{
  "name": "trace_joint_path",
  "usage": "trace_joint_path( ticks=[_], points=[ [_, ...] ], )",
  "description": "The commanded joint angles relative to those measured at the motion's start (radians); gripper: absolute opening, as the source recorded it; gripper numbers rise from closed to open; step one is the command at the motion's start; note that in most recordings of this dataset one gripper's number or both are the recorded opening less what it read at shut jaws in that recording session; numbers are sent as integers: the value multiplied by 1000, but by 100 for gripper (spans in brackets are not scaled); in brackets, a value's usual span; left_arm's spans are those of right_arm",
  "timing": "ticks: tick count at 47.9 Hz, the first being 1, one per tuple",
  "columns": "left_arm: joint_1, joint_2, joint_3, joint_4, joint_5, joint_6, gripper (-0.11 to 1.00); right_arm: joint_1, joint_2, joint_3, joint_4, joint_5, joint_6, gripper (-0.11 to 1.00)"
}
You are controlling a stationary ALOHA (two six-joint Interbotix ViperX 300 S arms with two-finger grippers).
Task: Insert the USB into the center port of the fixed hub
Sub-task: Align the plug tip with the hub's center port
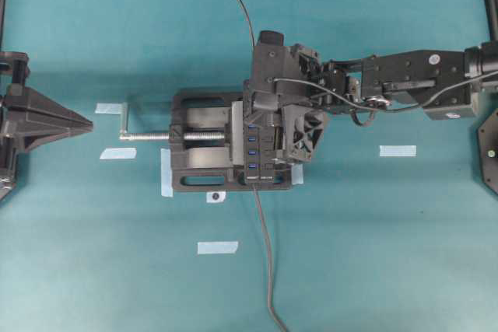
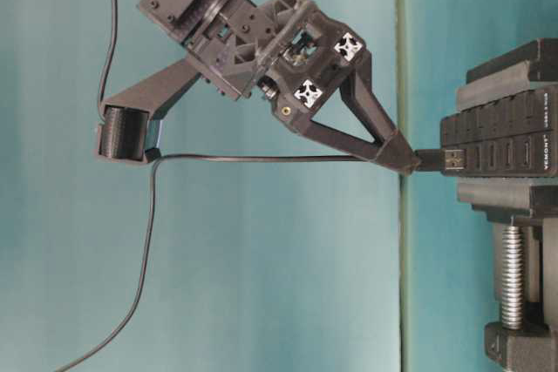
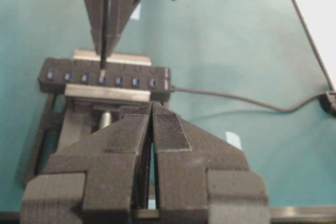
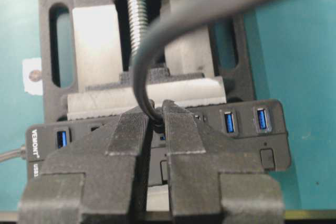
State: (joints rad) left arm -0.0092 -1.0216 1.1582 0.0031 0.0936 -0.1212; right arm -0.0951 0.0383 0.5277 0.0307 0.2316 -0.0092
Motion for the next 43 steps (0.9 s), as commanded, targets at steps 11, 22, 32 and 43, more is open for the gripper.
trace_joint_path(
  ticks=[11,22,32,43],
  points=[
    [0,6,-12,2,-6,-2,0,5,-9,-8,2,-11,12,7],
    [0,6,-14,2,-6,-2,0,6,-3,-9,0,-11,11,7],
    [0,6,-12,2,-5,-2,0,5,6,-8,0,-11,11,7],
    [0,8,-12,2,-5,-2,0,5,8,-8,0,-9,11,7]
  ],
)
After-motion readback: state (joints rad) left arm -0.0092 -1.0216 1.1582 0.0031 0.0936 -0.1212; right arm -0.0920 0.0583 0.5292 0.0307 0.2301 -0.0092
